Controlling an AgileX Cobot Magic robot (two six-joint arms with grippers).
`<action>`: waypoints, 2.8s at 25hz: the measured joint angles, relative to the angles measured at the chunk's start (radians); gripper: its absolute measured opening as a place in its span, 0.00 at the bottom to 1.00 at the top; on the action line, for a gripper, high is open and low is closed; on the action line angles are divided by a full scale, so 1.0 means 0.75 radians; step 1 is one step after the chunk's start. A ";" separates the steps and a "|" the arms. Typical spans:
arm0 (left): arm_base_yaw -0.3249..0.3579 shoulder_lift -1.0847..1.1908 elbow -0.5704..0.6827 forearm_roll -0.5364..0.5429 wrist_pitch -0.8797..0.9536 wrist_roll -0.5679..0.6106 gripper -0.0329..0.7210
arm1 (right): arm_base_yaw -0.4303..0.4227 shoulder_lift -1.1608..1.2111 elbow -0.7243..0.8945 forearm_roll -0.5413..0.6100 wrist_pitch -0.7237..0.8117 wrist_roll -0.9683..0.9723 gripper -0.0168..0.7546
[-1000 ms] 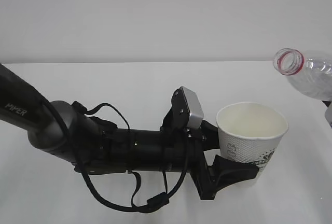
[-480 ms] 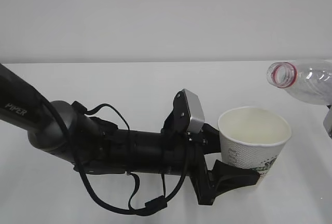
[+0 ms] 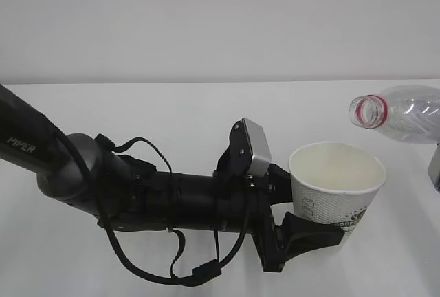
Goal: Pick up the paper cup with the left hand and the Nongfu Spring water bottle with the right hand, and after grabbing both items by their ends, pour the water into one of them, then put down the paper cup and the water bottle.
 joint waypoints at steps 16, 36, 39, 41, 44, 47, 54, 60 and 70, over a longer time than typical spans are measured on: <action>0.000 0.000 0.000 0.000 0.000 0.000 0.74 | 0.000 0.000 0.000 0.077 -0.040 -0.128 0.59; 0.000 0.000 0.000 0.000 0.000 -0.002 0.74 | 0.000 0.000 0.000 0.082 -0.120 -0.213 0.59; 0.000 0.000 0.000 0.000 0.000 -0.002 0.74 | 0.000 0.000 0.000 0.082 -0.120 -0.222 0.59; 0.000 0.000 0.000 0.000 0.000 -0.002 0.74 | 0.000 0.000 0.000 0.082 -0.123 -0.225 0.59; 0.000 0.000 0.000 0.000 0.000 -0.002 0.74 | 0.000 0.000 0.000 0.082 -0.129 -0.236 0.59; 0.000 0.000 0.000 0.001 0.000 -0.002 0.74 | 0.000 0.000 0.000 0.082 -0.129 -0.242 0.59; 0.000 0.000 0.000 0.001 0.000 -0.002 0.74 | 0.000 0.000 0.000 0.082 -0.129 -0.273 0.59; 0.000 0.000 0.000 0.001 0.000 -0.002 0.74 | 0.000 0.000 0.000 0.082 -0.129 -0.290 0.59; 0.000 0.000 0.000 0.001 0.000 -0.002 0.74 | 0.000 0.000 0.000 0.082 -0.129 -0.305 0.59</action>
